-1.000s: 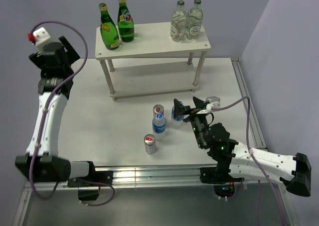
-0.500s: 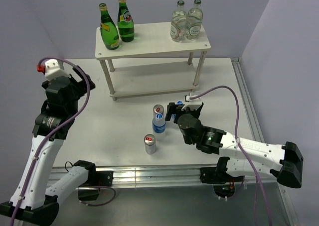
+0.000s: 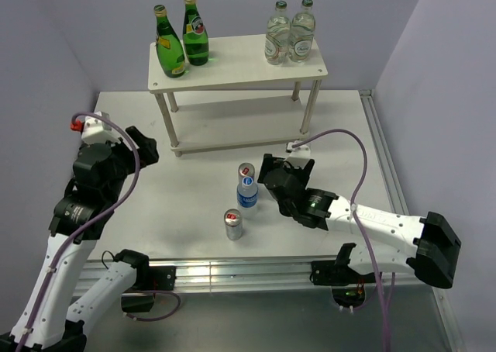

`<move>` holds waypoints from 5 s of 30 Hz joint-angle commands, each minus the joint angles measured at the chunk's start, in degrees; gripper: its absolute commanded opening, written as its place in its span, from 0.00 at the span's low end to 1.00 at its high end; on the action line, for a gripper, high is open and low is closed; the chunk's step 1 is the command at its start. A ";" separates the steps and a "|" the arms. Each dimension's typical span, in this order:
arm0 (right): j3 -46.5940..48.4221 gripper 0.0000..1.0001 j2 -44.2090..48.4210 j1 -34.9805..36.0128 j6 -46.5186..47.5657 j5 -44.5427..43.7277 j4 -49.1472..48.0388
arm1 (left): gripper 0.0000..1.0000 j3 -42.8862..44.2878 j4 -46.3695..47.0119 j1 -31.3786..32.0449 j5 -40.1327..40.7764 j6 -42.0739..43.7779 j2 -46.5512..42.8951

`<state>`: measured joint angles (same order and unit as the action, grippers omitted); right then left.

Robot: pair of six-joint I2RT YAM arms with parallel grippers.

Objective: Place and organize the beverage onto the shelf

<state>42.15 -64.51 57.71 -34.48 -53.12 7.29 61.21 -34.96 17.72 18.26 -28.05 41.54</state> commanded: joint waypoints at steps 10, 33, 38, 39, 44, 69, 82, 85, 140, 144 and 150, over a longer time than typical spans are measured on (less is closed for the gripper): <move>0.74 0.63 -10.71 -6.74 2.66 -2.33 -14.41 | 0.99 -6.98 6.30 0.21 -3.15 2.91 -0.32; 9.70 0.00 -2.72 -6.47 14.42 -4.80 -15.10 | 0.99 -11.02 9.91 0.21 -0.95 4.59 -0.58; 14.88 0.00 -5.44 -9.54 19.18 -3.13 -20.81 | 0.99 -11.11 10.00 0.21 -1.21 4.67 -0.23; 15.50 0.00 -6.15 -11.20 20.23 -2.34 -21.61 | 0.99 -11.11 10.00 0.21 -1.12 4.67 -0.23; 20.41 0.00 -12.02 -17.36 21.91 1.26 -28.10 | 0.99 -11.20 10.26 0.21 -1.21 4.85 0.03; 34.58 0.00 -35.77 -30.38 20.24 6.63 -42.17 | 0.99 -11.38 10.79 0.04 -2.88 4.94 3.46; 30.98 0.00 -39.02 -30.38 22.70 4.35 -52.18 | 0.99 -11.38 10.79 0.04 -3.23 5.03 4.34; 28.79 0.00 -39.11 -30.38 22.61 3.82 -54.91 | 0.99 -11.38 10.88 0.04 -3.32 5.11 4.34; 5.32 1.00 2.79 -7.10 15.95 -3.50 -22.61 | 0.99 -11.38 10.79 -0.49 -4.02 5.11 1.97; -1.35 1.00 13.24 0.19 11.98 5.13 -15.12 | 0.99 -11.38 10.96 -0.58 -4.55 5.03 1.79; -3.48 1.00 18.28 12.42 6.46 10.40 -3.79 | 0.99 -11.38 10.79 -0.66 -4.73 5.03 1.53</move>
<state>39.22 -46.74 67.85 -22.98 -47.03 -5.17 49.84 -25.93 17.43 14.59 -23.62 44.01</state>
